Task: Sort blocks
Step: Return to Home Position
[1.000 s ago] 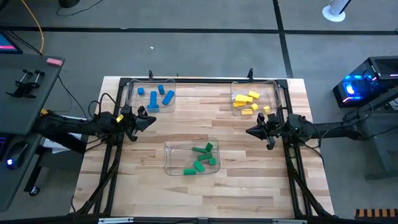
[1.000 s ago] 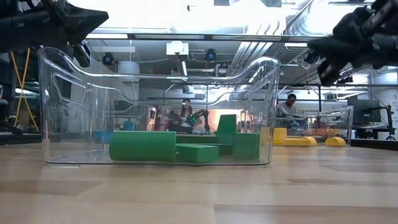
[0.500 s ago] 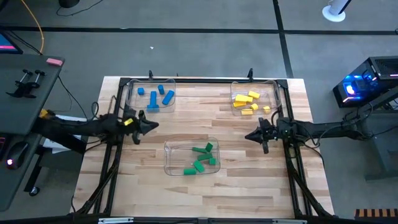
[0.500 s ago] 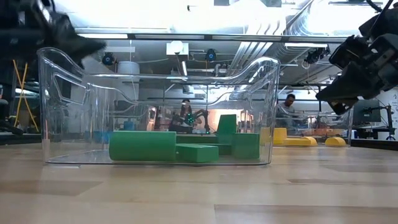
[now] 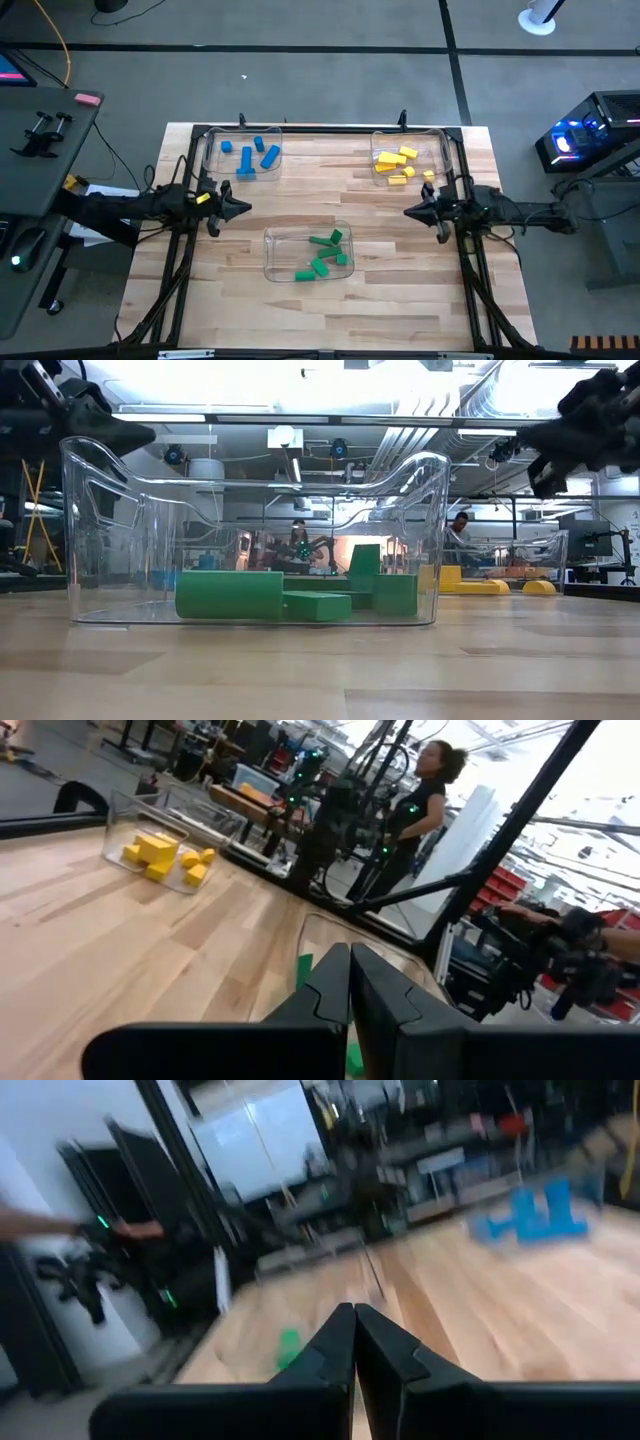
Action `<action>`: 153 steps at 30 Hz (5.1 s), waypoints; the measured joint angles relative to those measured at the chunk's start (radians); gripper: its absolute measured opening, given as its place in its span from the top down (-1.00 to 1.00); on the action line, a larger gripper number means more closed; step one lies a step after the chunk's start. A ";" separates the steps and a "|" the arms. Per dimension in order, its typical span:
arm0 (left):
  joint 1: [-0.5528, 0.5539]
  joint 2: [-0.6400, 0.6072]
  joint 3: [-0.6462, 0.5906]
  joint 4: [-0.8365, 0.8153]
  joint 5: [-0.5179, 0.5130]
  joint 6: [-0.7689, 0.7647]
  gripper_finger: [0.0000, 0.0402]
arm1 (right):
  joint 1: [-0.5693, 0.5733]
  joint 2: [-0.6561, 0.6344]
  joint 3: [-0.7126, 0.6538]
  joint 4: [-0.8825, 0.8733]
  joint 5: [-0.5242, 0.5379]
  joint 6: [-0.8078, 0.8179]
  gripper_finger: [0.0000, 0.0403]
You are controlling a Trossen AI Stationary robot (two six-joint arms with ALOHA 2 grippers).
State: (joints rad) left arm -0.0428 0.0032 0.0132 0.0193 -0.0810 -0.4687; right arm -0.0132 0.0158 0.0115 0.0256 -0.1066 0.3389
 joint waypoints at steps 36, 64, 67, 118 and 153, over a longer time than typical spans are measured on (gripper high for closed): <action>-0.019 0.003 -0.001 0.000 -0.001 0.000 1.00 | 0.000 -0.010 -0.001 0.005 -0.008 0.000 0.98; -0.019 0.003 -0.001 0.000 -0.001 0.000 1.00 | 0.000 -0.010 -0.001 0.004 -0.009 0.000 0.98; -0.019 0.003 -0.001 0.000 -0.001 0.000 1.00 | 0.000 -0.010 -0.001 0.004 -0.009 0.000 0.98; -0.019 0.003 -0.001 0.000 -0.001 0.000 1.00 | 0.000 -0.010 -0.001 0.004 -0.009 0.000 0.98; -0.019 0.003 -0.001 0.000 -0.001 0.000 1.00 | 0.000 -0.009 -0.001 0.004 -0.009 0.000 0.98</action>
State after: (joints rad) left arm -0.0616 0.0063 0.0120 0.0189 -0.0818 -0.4683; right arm -0.0128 0.0063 0.0101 0.0292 -0.1154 0.3393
